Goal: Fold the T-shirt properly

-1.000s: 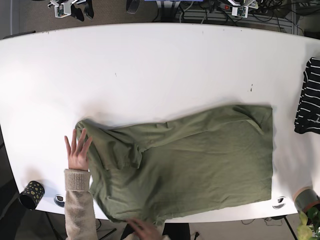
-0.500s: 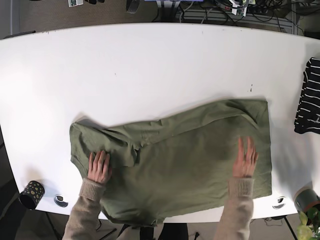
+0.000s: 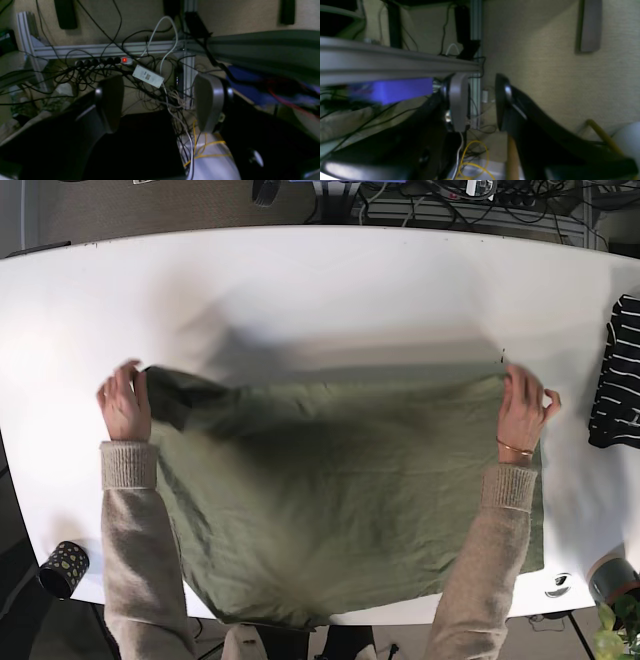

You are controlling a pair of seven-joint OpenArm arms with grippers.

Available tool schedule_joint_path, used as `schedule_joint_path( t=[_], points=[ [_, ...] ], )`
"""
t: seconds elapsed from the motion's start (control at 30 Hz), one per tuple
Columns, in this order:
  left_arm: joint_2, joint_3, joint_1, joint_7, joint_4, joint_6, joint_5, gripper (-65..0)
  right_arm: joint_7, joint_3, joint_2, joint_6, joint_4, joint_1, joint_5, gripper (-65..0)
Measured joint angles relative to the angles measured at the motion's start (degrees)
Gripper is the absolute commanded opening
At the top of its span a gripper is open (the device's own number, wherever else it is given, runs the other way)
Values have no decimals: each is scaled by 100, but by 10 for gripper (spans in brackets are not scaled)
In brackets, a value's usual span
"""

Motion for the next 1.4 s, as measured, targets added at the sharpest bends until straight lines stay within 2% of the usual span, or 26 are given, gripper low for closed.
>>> schedule_joint_path(
  t=[0.17, 0.23, 0.37, 0.4, 0.67, 0.83, 0.9, 1.07, 1.2, 1.27, 1.4],
  points=[
    [2, 81, 168, 92, 739, 2, 11, -251, -50, 232, 26, -50, 673, -367, 0, -477],
    [11, 92, 118, 66, 1071, -15, -9, -251, -24, 337, -20, -7, 1005, -422, 20, -477],
    [2, 66, 87, 431, 1714, -2, -20, -251, 13, 702, -323, -22, 1576, -481, 59, -477],
    [7, 63, 57, 678, 1838, 11, -22, -251, -74, 798, -378, -13, 1716, -481, 28, -477],
    [31, 85, -402, 752, 1934, 13, -22, -249, -116, 1032, -400, -17, 2208, -197, 26, -474],
    [31, 83, -531, 839, 1934, 11, -17, -246, -581, 1121, -417, -9, 2455, 173, 37, -471],
    [33, 83, -632, 826, 1934, 13, -31, -233, -780, 1130, -417, -22, 2518, 358, -11, -471],
    [72, -57, -817, 782, 1934, -4, -39, -142, -1279, 1128, -420, -2, 2686, 785, 9, -471],
    [387, -345, -1040, 796, 1934, 37, -39, -114, -1587, 1130, -424, -2, 2719, 1012, 11, -469],
    [455, -398, -1143, 822, 1934, -7, -42, -101, -1740, 1130, -422, -2, 2721, 1097, 9, -445],
    [457, -546, -1338, 839, 1934, -22, -55, -99, -2146, 1130, -424, -4, 2717, 1318, 127, -314]
  ],
)
